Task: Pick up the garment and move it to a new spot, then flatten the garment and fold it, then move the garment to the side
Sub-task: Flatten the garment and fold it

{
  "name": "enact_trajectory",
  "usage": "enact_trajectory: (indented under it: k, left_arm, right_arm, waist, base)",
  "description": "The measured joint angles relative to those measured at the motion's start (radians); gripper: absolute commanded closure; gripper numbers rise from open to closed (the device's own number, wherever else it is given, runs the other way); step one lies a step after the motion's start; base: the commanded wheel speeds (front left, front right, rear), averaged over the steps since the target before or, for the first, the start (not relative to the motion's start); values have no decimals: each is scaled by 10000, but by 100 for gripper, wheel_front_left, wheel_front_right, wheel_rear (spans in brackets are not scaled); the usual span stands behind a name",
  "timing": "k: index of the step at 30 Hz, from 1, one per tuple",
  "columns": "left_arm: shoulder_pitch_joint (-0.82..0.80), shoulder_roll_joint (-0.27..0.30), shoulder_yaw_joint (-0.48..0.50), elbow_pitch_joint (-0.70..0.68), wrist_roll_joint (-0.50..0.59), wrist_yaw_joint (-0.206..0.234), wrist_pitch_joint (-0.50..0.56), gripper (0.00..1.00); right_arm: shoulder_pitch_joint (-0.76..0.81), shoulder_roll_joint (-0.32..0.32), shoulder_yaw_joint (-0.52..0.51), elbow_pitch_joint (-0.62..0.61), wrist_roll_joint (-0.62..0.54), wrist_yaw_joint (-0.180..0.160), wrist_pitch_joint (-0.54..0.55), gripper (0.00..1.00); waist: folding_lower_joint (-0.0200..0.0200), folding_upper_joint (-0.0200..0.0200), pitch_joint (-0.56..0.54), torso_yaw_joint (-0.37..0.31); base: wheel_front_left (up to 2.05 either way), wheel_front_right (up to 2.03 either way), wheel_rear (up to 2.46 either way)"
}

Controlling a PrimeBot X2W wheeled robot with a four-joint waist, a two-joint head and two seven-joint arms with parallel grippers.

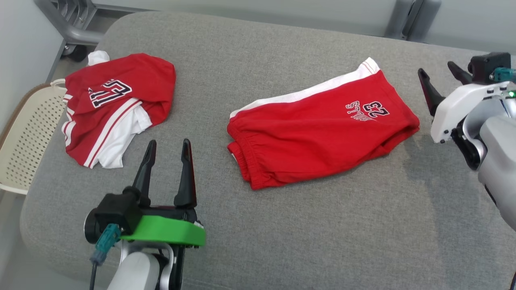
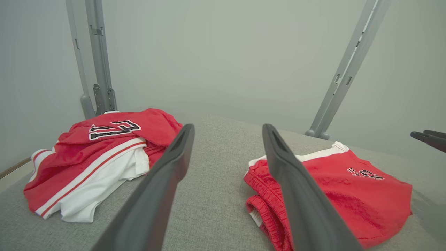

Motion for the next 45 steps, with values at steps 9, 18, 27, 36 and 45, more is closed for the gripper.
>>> enact_trajectory:
  k: [9,18,27,36,45]
  left_arm:
    - [1582,-6,307,-859,1231,-965,0,0]
    - [1728,-401,401,-1154,1904,-1300,0,0]
    - [1729,-506,717,-1051,2161,-1542,-2,0]
    - [1725,-602,757,-838,2255,-1691,0,0]
    - [1768,-633,880,-702,2383,-1699,-2,0]
  right_arm:
    - [925,568,-911,1256,44,0,-211,0]
    - [1130,1028,-1567,2013,309,0,-111,0]
    - [1193,1296,-1789,2240,339,0,253,56]
    - [1232,1442,-1910,2313,169,12,163,100]
    - [1941,1664,-2564,2383,-249,12,-451,100]
  waist:
    - [0,0,-268,122]
    - [0,0,221,427]
    - [0,0,479,614]
    - [0,0,433,605]
    - [0,0,32,337]
  base:
    - [0,0,0]
    - [0,0,0]
    - [0,0,0]
    - [0,0,0]
    - [0,0,0]
